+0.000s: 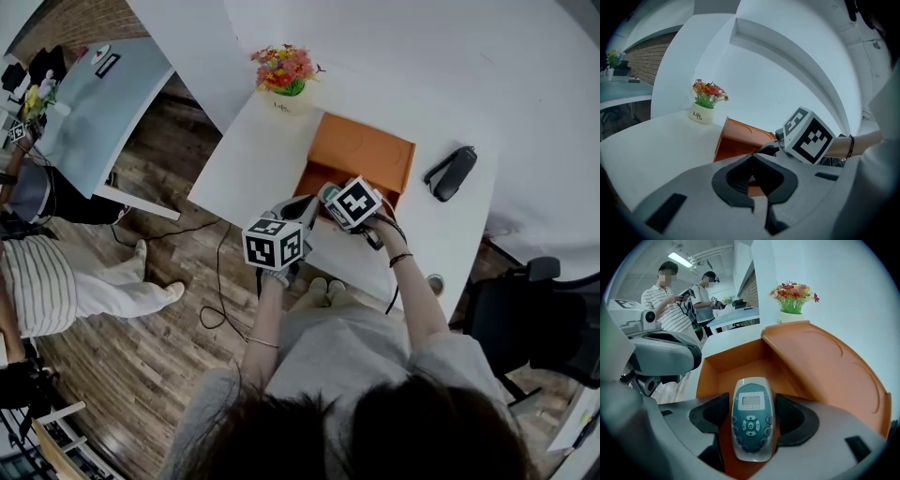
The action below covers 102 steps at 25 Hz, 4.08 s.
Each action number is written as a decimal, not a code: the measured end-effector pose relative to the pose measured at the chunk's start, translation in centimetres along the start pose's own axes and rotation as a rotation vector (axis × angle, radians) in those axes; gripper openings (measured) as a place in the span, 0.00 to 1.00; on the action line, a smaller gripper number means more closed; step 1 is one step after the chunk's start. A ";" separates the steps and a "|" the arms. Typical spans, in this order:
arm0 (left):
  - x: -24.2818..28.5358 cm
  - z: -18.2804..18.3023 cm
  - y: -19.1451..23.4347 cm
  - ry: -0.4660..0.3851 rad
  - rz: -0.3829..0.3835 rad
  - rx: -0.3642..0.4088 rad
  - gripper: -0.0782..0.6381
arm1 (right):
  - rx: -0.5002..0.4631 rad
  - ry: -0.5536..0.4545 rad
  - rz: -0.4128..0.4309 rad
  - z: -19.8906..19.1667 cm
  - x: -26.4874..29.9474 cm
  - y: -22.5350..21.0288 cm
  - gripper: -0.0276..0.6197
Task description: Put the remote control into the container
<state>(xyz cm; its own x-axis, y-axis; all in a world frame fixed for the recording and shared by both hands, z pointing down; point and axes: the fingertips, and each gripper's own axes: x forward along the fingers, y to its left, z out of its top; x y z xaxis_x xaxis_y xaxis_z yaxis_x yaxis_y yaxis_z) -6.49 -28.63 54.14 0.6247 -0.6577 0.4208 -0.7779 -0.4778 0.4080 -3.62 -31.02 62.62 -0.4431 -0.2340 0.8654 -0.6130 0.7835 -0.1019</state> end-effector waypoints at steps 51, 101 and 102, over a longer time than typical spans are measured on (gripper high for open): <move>-3.6 3.4 -8.6 -0.162 0.024 0.274 0.11 | -0.002 -0.878 0.048 3.7 -18.9 4.6 0.04; -5.0 2.9 -10.7 -0.180 0.008 0.321 0.11 | -0.050 -0.881 0.052 2.1 -19.9 5.7 0.04; -4.9 3.0 -10.7 -0.181 0.007 0.321 0.11 | -0.051 -0.880 0.051 2.1 -19.8 5.7 0.04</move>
<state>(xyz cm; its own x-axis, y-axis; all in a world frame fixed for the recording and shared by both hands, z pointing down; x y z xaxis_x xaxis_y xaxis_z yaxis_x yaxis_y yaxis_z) -1.45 -22.02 45.29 0.6198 -0.7400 0.2612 -0.7814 -0.6125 0.1191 0.32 -23.15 43.86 -0.8250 -0.5399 0.1669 -0.5580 0.8249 -0.0900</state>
